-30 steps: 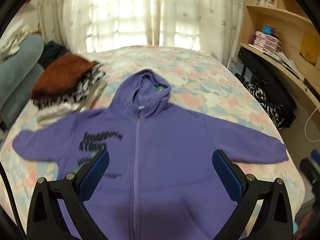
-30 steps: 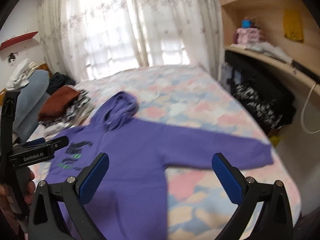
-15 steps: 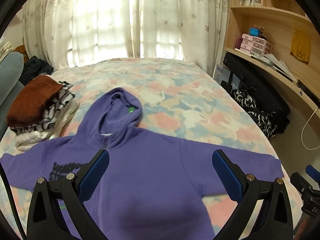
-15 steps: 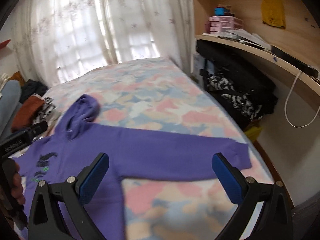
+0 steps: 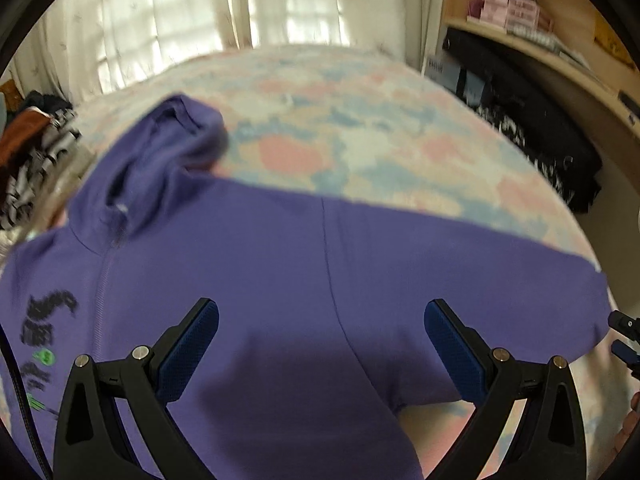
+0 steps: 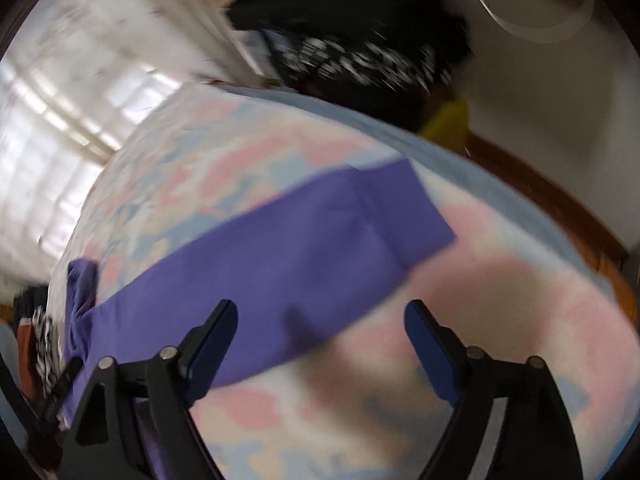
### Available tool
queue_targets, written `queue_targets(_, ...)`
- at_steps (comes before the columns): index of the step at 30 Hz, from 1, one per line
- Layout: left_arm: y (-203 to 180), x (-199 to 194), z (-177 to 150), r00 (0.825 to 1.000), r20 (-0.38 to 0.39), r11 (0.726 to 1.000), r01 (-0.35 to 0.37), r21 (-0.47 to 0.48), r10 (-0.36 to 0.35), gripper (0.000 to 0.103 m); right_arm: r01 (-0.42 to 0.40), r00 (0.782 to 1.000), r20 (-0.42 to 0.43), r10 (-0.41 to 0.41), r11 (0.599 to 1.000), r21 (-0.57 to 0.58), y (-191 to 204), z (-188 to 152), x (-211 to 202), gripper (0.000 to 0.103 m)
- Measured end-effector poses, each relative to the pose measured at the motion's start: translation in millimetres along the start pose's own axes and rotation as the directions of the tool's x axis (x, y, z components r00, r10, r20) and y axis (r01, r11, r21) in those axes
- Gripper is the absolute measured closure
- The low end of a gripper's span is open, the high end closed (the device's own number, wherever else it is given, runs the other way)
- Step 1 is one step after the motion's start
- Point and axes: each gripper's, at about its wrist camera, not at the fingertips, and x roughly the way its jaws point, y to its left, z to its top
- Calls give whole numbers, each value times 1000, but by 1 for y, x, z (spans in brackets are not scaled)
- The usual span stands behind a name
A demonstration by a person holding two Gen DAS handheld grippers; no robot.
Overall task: Fold large clothes
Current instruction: 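Reach the right gripper to the hoodie sleeve cuff and grasp it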
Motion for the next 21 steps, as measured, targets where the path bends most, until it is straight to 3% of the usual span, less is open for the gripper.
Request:
queue_targets(3,-8,16,-10,999,-34,1000,20,11,-20,1,-31,999,-25,33,997,76,-19,-3,20,20)
queue_targets(9,-22,26,-19,999,-51,1000,4,1,-4,1,-38,999,30,34,989,143,-21,5,30,21)
queue_targets(12,-23,22,-21,997,-70,999,29,-13,-30,1,8,1000,21,-11,988,152,-17,13,41,41)
queue_targets(14,-22,14,-20,997,-73,1000,21,-7,-21,1,37,999,19,-40,990,136,-12,18,42,83)
queue_targets(15,-18,7,-20,998,-68,1000,14,-5,-14,1,14,1000,18,-17,993,121,-8,20,40,88)
queue_targets(17,-5,-12,-19,999,-42,1000,15,-13,-16,1,6,999,43,-11,993,116,0,22,27,89)
queue_targets(21,32,-48,-21,998,43,999,-38,-30,39,1,-49,981,188,55,998,-35,60,17,-36,89)
